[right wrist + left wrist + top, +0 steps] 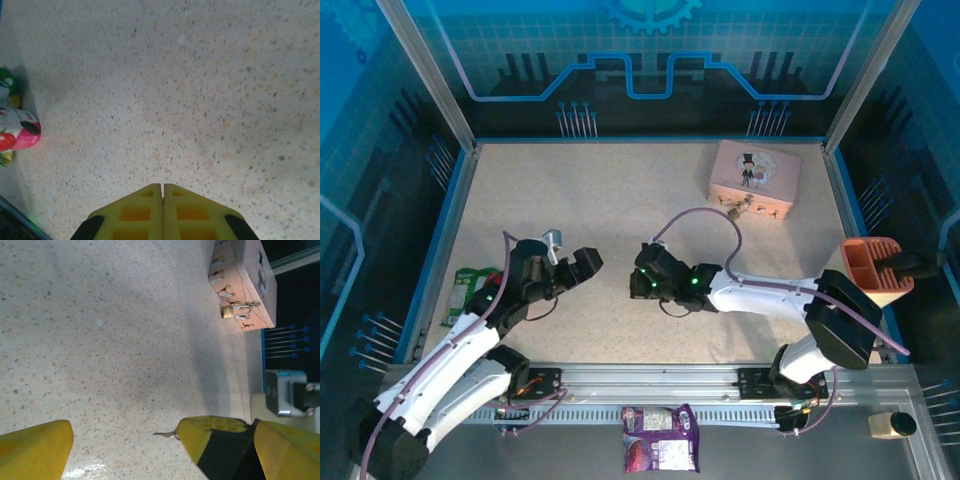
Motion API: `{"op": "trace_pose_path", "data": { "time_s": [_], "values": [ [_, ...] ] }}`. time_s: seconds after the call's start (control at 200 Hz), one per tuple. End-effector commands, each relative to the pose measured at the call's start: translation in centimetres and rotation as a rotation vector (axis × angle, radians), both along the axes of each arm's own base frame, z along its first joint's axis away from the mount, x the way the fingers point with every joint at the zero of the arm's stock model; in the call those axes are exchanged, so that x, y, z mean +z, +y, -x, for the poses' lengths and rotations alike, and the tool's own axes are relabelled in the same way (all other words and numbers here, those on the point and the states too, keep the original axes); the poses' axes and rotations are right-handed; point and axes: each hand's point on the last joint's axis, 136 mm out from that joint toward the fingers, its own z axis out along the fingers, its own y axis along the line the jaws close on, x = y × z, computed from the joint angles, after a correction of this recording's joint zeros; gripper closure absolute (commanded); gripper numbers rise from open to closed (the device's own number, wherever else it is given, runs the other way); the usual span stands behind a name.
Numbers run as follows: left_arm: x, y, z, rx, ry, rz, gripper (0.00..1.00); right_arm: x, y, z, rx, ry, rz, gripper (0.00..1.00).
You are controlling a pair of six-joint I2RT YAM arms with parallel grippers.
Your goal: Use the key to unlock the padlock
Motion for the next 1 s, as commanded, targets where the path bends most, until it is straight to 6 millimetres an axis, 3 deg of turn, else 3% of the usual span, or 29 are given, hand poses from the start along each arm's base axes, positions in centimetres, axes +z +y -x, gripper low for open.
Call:
{"op": "trace_pose_path", "data": {
  "time_s": [0.0,0.14,0.295,0.49,0.61,0.755,0.886,0.996],
  "values": [
    [2.2,-2.0,-0.7,-0.118,-0.192,0.017,0.07,3.4,-1.8,-1.2,-0.025,-0.043,-0.069,1.00],
    [4.7,-5.3,-0.6,-0.258,-0.491,0.053,0.10,7.3,-4.7,-2.0,-0.061,-0.084,-0.117,1.00],
    [6.5,-9.3,-0.5,-0.413,-0.690,0.002,0.15,11.5,-7.5,-2.1,-0.078,-0.124,-0.178,1.00],
    [7.7,-13.4,0.1,-0.633,-0.970,-0.118,0.29,15.1,-8.9,-1.1,-0.062,-0.176,-0.198,1.00],
    [7.8,-15.2,2.4,-0.805,-1.185,-0.104,0.33,16.3,-9.2,-0.4,-0.046,-0.189,-0.221,1.00],
    [7.5,-16.0,1.7,-0.827,-1.237,-0.141,0.37,16.6,-8.8,0.4,-0.018,-0.180,-0.262,1.00],
    [7.2,-16.6,1.4,-0.864,-1.262,-0.176,0.59,16.4,-8.1,1.1,0.004,-0.171,-0.274,1.00],
    [7.3,-16.7,1.3,-0.868,-1.275,-0.184,0.65,16.3,-7.5,1.5,0.018,-0.171,-0.276,1.00]
  ]
}}
